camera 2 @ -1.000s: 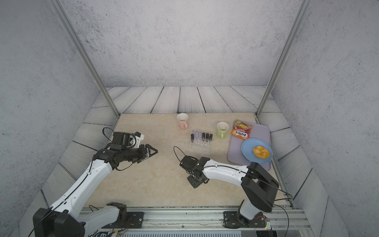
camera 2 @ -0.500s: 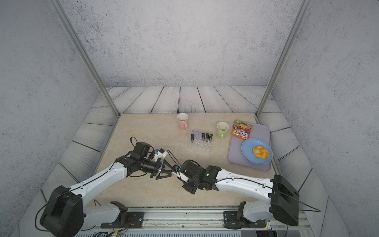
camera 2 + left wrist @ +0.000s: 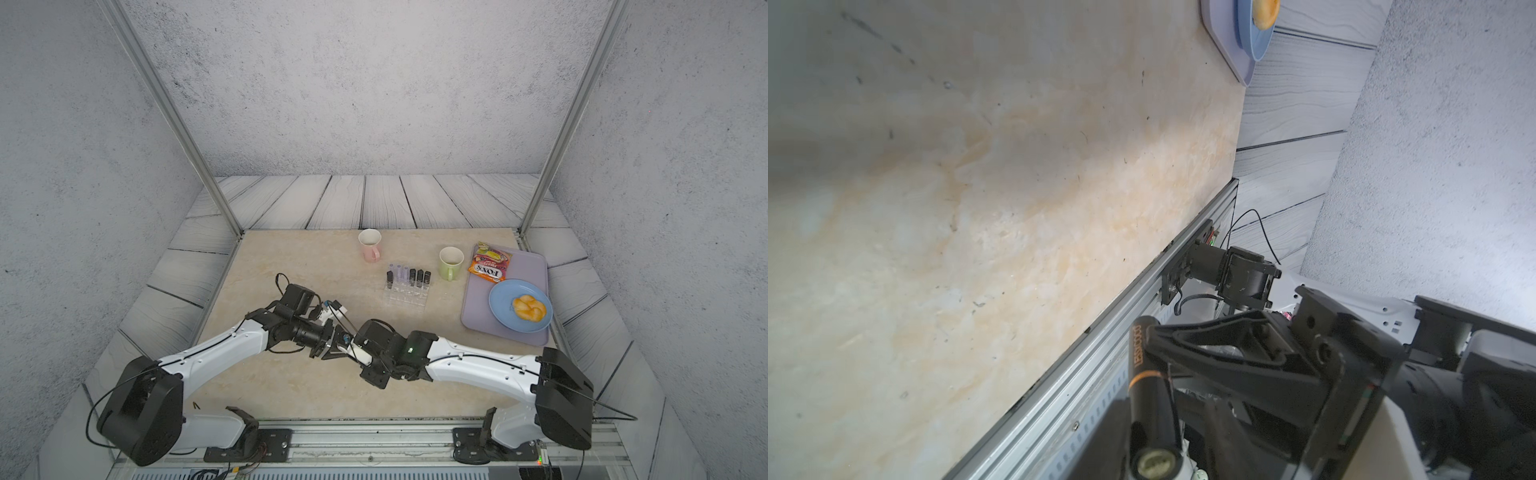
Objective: Arrange the lipsticks in the organizer
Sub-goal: Pick up the lipstick at the center of the board.
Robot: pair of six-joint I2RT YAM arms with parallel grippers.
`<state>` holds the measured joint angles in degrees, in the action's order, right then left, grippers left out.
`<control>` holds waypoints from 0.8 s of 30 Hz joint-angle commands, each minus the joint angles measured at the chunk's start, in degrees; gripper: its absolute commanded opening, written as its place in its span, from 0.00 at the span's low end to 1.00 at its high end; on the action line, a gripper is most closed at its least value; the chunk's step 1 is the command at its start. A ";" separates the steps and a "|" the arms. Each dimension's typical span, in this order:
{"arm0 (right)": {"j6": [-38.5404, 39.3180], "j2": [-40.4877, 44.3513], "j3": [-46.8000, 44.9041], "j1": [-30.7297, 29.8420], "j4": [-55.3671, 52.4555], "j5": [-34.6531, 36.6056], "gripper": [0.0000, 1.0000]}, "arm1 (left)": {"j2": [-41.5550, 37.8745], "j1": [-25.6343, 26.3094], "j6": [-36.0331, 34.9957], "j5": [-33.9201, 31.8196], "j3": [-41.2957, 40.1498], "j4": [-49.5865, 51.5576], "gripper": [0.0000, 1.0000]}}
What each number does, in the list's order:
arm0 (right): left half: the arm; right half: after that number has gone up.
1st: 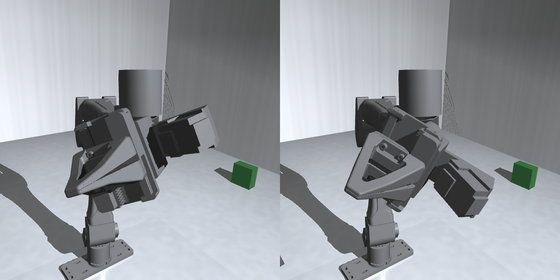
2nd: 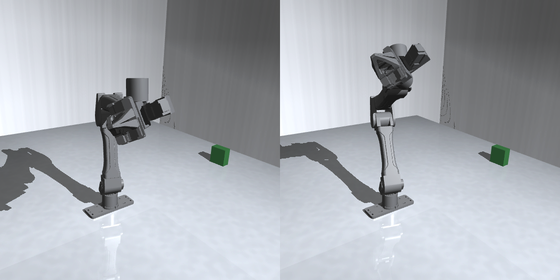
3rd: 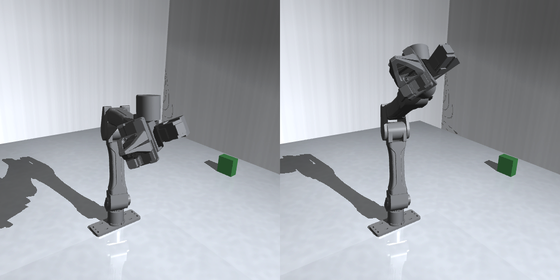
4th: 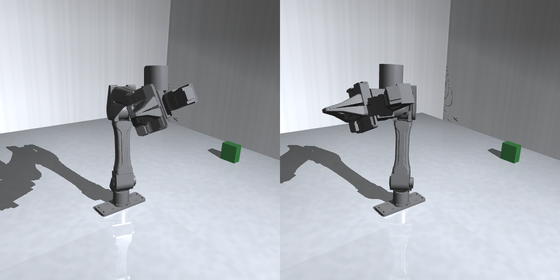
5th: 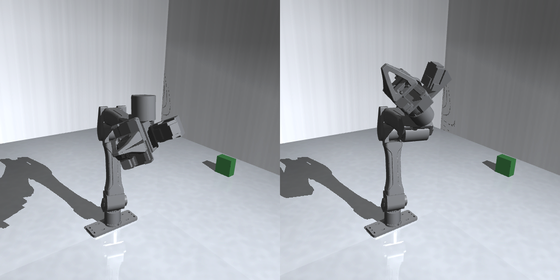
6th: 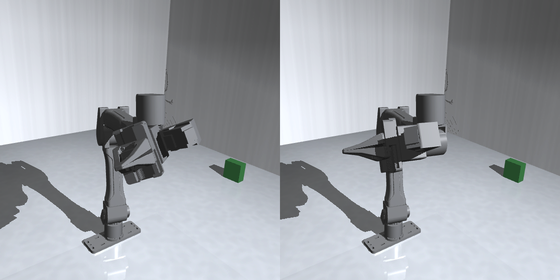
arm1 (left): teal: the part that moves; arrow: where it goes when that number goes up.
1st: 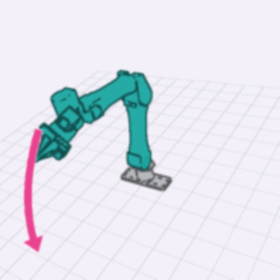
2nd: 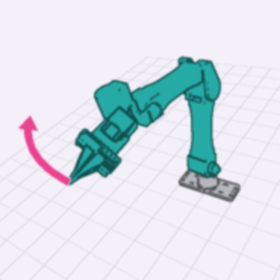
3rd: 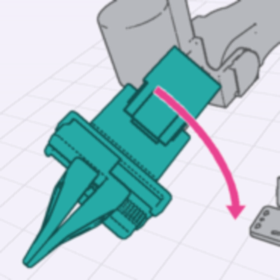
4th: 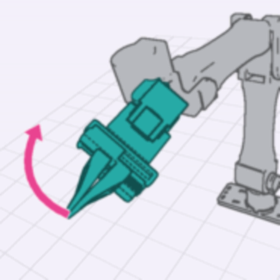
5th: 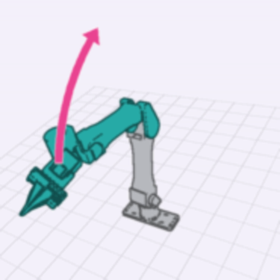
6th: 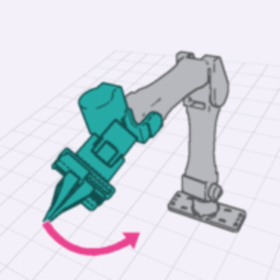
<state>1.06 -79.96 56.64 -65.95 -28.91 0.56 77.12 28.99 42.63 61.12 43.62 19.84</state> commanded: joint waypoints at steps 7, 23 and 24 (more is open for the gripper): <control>1.15 -0.49 1.17 -0.32 0.97 1.12 0.03 | -0.10 0.80 -5.01 1.28 0.16 3.79 0.39; -3.63 -1.35 3.28 -0.08 -0.96 6.19 0.39 | 0.13 0.05 -8.00 -1.45 2.60 4.08 0.01; -5.27 -1.14 3.71 0.34 -1.72 6.59 0.45 | 0.09 -0.79 -8.88 -1.93 2.98 4.62 0.00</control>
<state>-0.25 -80.95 58.08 -65.98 -29.15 3.62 77.43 29.23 36.40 59.53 44.73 23.35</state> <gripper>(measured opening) 0.413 0.230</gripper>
